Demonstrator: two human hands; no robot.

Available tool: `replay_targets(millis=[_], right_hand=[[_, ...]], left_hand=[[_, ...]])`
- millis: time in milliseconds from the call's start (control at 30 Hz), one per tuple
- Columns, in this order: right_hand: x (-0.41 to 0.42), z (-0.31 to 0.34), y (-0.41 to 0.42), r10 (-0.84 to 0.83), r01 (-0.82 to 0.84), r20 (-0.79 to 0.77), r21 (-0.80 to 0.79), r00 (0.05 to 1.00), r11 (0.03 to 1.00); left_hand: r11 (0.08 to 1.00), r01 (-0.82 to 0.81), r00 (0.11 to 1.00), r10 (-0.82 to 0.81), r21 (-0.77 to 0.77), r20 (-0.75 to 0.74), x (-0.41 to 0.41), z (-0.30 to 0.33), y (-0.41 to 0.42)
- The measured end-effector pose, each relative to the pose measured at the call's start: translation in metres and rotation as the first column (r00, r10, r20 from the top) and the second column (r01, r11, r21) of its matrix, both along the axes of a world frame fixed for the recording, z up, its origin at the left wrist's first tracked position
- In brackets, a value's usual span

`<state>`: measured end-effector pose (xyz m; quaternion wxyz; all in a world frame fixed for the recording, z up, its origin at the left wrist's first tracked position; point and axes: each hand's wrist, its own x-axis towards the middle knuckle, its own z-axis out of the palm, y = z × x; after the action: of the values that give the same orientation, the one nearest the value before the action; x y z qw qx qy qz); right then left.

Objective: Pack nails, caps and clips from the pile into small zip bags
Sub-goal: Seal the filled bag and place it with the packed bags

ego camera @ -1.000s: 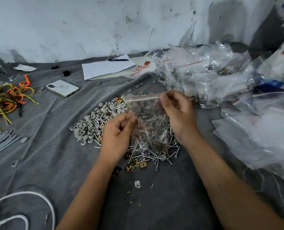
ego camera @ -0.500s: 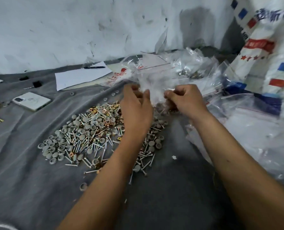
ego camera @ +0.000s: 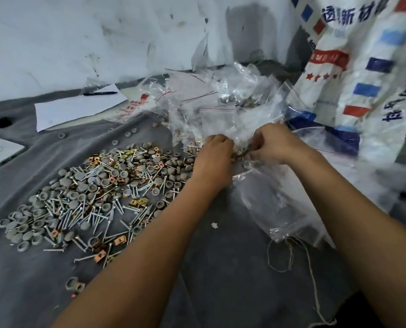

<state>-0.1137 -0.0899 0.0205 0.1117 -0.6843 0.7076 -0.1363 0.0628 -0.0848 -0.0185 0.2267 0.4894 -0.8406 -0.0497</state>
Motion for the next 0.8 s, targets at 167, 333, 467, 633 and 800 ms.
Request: replay_targets(millis=[167,333,467,633,800], right_hand=[[-0.015,0.010,0.028,0.294,-0.304,0.082,0.161,0.952,0.939],[-0.019,0.013,0.048,0.381,-0.395,0.106,0.198,0.919,0.897],[-0.019,0.016,0.057,0.381,-0.397,0.173,0.073,0.908,0.915],[-0.011,0.018,0.054,0.296,-0.249,0.257,-0.199,0.920,0.948],[-0.003,0.015,0.053,0.166,-0.076,0.328,-0.272,0.930,0.959]], left_hand=[[0.997,-0.027,0.989,0.016,-0.072,-0.147,-0.009,-0.001,0.026],[0.985,0.064,0.988,-0.040,0.162,-0.148,-0.007,-0.003,0.046],[0.986,0.088,0.976,-0.057,0.140,-0.210,-0.002,-0.001,0.054],[0.997,-0.008,0.912,0.041,0.082,-0.409,0.009,0.010,0.054],[0.967,-0.023,0.624,0.213,0.255,-0.752,0.022,0.021,0.060]])
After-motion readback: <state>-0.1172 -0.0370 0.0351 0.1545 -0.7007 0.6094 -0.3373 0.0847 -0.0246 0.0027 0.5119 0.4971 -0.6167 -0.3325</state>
